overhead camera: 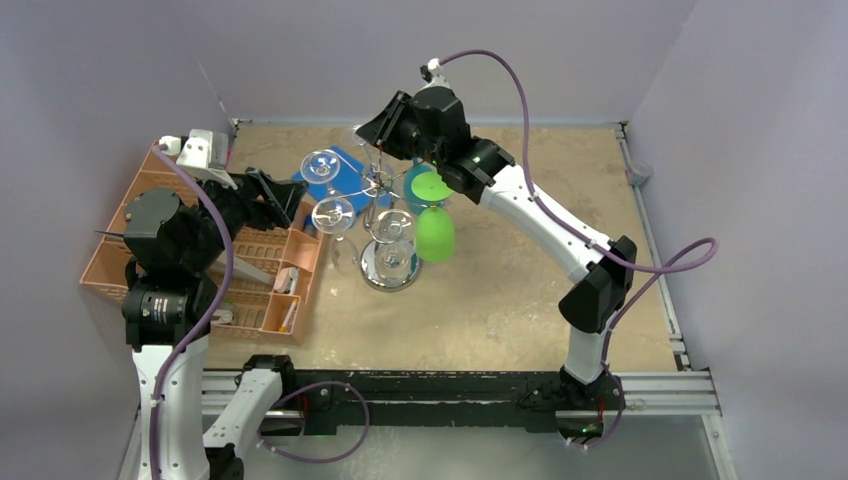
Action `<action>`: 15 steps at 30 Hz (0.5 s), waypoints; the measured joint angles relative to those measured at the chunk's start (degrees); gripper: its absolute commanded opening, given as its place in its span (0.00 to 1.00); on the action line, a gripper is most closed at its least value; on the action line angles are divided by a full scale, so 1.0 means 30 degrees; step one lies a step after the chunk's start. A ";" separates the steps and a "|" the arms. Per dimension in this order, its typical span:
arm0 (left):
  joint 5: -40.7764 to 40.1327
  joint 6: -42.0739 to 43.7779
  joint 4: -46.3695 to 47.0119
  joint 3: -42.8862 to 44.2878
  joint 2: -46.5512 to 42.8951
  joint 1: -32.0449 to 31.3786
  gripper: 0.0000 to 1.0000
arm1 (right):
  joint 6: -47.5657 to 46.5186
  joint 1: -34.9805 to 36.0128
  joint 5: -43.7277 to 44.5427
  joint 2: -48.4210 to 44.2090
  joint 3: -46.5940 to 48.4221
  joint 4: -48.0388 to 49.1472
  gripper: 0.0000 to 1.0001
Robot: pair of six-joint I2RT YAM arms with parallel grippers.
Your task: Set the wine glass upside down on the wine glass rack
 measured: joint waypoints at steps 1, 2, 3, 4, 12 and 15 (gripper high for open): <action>-0.0007 -0.0015 0.0000 0.0000 0.0000 0.0000 0.69 | 0.0036 0.0007 0.0000 -0.0109 0.0000 -0.0109 0.33; -0.0029 -0.0109 0.0007 0.0000 0.0000 0.0000 0.69 | 0.0051 0.0007 0.0007 -0.0240 -0.0015 -0.0270 0.33; -0.0073 -0.0160 0.0015 -0.0015 -0.0007 0.0000 0.69 | 0.0066 0.0007 0.0000 -0.0372 -0.0058 -0.0379 0.34; -0.0109 -0.0270 0.0044 -0.0036 -0.0022 0.0000 0.69 | 0.0095 0.0007 0.0007 -0.0576 -0.0189 -0.0408 0.34; -0.0342 -0.0685 0.0138 -0.0284 -0.0051 0.0000 0.70 | 0.0401 0.0000 0.0029 -0.1770 -0.0721 -0.0291 0.36; -0.0648 -0.1071 0.0102 -0.0270 -0.0022 0.0000 0.70 | 0.0488 0.0000 0.0080 -0.2127 -0.1100 -0.0233 0.38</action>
